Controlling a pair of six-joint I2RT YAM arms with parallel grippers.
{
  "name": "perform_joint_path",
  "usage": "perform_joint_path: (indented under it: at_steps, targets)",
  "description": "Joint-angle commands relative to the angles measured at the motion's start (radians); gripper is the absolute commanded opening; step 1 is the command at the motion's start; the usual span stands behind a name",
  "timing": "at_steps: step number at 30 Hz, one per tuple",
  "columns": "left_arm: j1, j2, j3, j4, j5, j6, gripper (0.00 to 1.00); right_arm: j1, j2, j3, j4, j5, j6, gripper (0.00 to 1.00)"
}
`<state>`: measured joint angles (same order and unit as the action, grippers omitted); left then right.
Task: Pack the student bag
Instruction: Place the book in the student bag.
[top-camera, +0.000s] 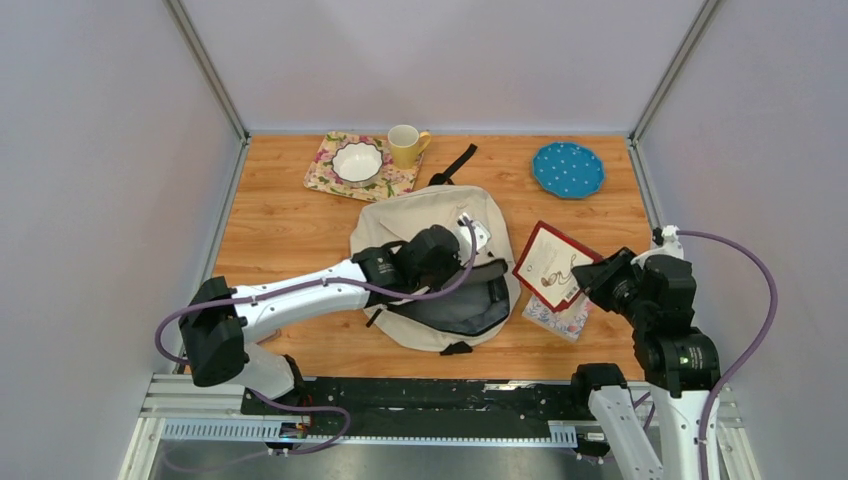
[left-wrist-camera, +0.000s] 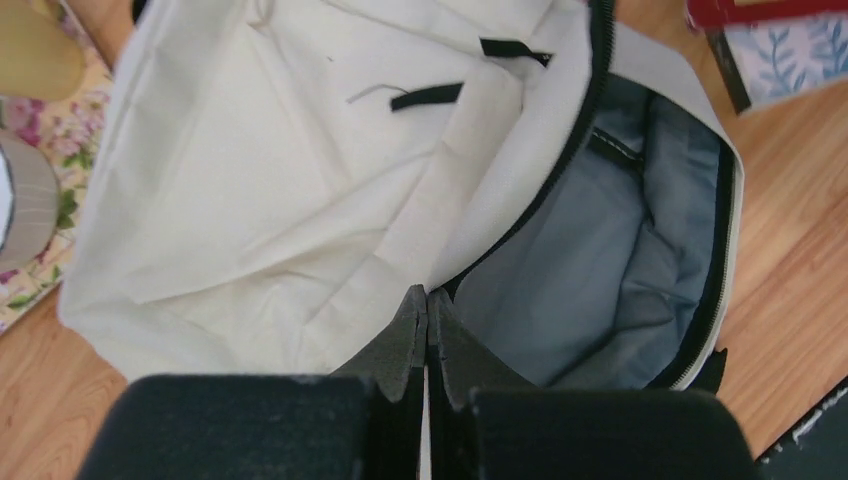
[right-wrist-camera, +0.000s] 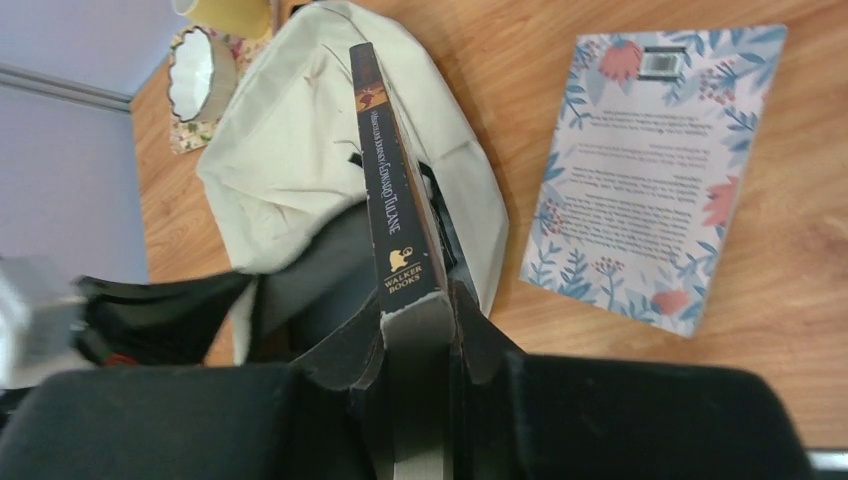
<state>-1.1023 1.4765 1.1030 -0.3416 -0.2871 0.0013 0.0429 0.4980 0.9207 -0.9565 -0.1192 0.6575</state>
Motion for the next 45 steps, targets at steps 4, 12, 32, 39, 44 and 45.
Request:
perform_joint_path:
  at_steps: [4, 12, 32, 39, 44, 45]
  targets:
    - [0.028, -0.055, 0.152, 0.024, 0.025, -0.014, 0.00, 0.000, -0.056, 0.079, -0.188, 0.027, -0.022, 0.00]
    - [0.028, -0.067, 0.133, 0.075, 0.008, -0.064, 0.00, 0.000, -0.033, 0.103, -0.265, -0.297, -0.003, 0.00]
    - [0.016, -0.274, -0.052, 0.337, 0.183, -0.044, 0.00, 0.000, -0.058, -0.419, 0.470, -0.579, 0.603, 0.00]
    - [0.005, -0.262, -0.049, 0.371, 0.175, -0.034, 0.00, 0.003, -0.012, -0.385, 0.352, -0.554, 0.482, 0.00]
    - [0.002, -0.234, -0.017, 0.352, 0.200, -0.038, 0.00, 0.003, -0.018, -0.470, 0.406, -0.533, 0.528, 0.00]
    - [-0.004, -0.231, -0.012, 0.349, 0.200, -0.037, 0.00, 0.006, -0.015, -0.491, 0.438, -0.536, 0.554, 0.00]
